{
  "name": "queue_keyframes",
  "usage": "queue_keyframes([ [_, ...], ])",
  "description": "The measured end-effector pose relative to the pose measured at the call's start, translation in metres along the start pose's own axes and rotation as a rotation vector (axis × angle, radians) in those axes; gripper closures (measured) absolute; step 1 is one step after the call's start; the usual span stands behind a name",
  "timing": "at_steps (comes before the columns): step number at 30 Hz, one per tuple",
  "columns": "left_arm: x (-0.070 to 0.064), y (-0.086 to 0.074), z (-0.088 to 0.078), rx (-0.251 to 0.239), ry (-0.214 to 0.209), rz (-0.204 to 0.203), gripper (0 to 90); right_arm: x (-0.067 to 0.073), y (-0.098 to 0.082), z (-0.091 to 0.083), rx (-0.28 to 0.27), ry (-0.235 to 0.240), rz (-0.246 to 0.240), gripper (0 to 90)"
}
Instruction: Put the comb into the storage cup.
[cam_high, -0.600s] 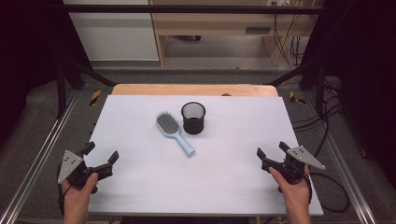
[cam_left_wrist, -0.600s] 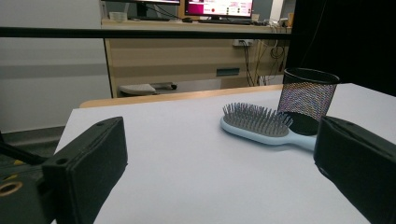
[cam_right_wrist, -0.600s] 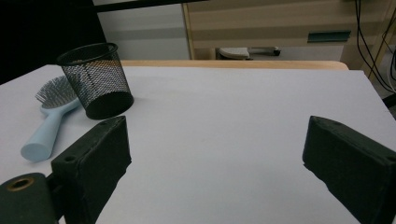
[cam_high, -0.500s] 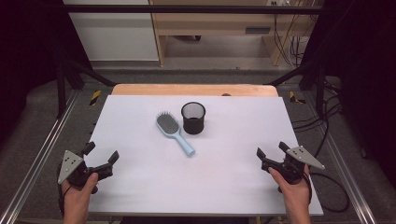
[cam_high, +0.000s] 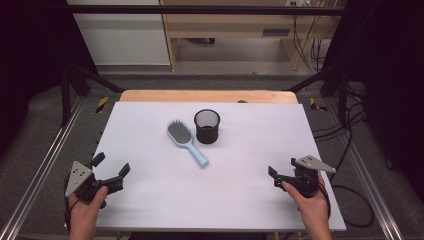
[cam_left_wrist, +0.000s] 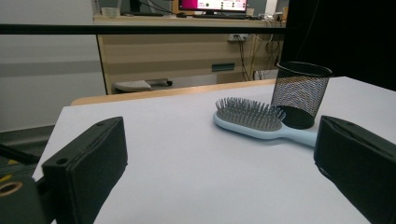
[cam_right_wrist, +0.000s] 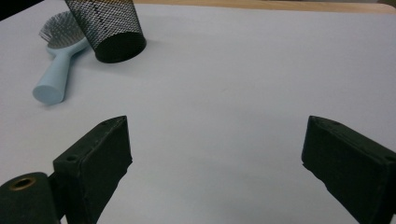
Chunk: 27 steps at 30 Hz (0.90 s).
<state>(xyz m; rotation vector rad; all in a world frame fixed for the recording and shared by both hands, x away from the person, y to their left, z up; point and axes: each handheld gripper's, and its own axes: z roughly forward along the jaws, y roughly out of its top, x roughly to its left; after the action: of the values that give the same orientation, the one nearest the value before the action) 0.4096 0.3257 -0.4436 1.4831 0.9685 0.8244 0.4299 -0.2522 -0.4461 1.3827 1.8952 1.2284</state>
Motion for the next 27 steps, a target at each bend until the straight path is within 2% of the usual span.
queue_keyframes([
  [2, -0.001, 0.000, 0.000, 0.002, -0.006, 0.003, 2.8, 0.004, 0.004, 0.003, 0.017, 0.015, -0.013, 8.3],
  [4, -0.001, 0.000, 0.000, 0.001, -0.007, 0.001, 2.8, 0.014, 0.012, 0.010, 0.063, 0.020, -0.056, 8.4],
  [6, -0.001, 0.000, 0.000, 0.002, -0.003, 0.002, 2.8, 0.018, 0.016, 0.013, 0.075, 0.025, -0.063, 8.2],
  [7, -0.002, 0.000, 0.000, 0.002, 0.002, 0.004, 2.8, 0.021, 0.020, 0.016, 0.092, 0.025, -0.075, 8.2],
  [8, -0.002, 0.000, 0.000, 0.001, 0.003, 0.004, 2.8, 0.028, 0.027, 0.024, 0.141, 0.009, -0.102, 8.4],
  [9, -0.002, 0.000, 0.000, 0.002, 0.004, 0.006, 2.8, 0.028, 0.027, 0.024, 0.141, 0.009, -0.102, 8.4],
  [10, -0.002, 0.000, 0.001, 0.002, 0.005, 0.006, 2.8, 0.035, 0.034, 0.032, 0.168, 0.024, -0.128, 8.4],
  [11, -0.002, 0.000, 0.001, 0.006, 0.003, 0.009, 2.8, 0.039, 0.037, 0.036, 0.182, 0.030, -0.133, 8.4],
  [12, -0.002, 0.000, 0.001, 0.006, 0.003, 0.009, 2.7, 0.039, 0.037, 0.036, 0.182, 0.030, -0.133, 8.4],
  [13, -0.001, 0.000, 0.002, 0.007, 0.003, 0.008, 2.7, 0.047, 0.043, 0.044, 0.204, 0.047, -0.154, 8.4],
  [16, -0.001, 0.000, 0.002, 0.006, 0.003, 0.005, 2.7, 0.060, 0.052, 0.055, 0.231, 0.073, -0.177, 8.4],
  [17, -0.001, 0.000, 0.002, 0.006, 0.003, 0.005, 2.7, 0.060, 0.052, 0.055, 0.231, 0.073, -0.177, 8.4],
  [18, -0.001, 0.000, 0.002, 0.006, 0.003, 0.006, 2.7, 0.069, 0.056, 0.062, 0.248, 0.090, -0.188, 8.4],
  [20, -0.001, 0.000, 0.001, 0.006, 0.003, 0.007, 2.8, 0.078, 0.061, 0.068, 0.263, 0.093, -0.197, 8.4],
  [21, -0.001, 0.000, 0.001, 0.005, 0.002, 0.006, 2.8, 0.078, 0.061, 0.068, 0.263, 0.093, -0.197, 8.4],
  [23, -0.001, 0.000, 0.000, 0.002, 0.003, 0.004, 2.7, 0.092, 0.066, 0.078, 0.278, 0.122, -0.198, 8.5],
  [25, -0.001, 0.000, 0.000, 0.003, 0.003, 0.004, 2.7, 0.096, 0.068, 0.082, 0.283, 0.128, -0.201, 8.5],
  [27, -0.001, 0.000, 0.000, 0.006, 0.002, 0.007, 2.7, 0.105, 0.071, 0.088, 0.298, 0.134, -0.222, 8.5],
])
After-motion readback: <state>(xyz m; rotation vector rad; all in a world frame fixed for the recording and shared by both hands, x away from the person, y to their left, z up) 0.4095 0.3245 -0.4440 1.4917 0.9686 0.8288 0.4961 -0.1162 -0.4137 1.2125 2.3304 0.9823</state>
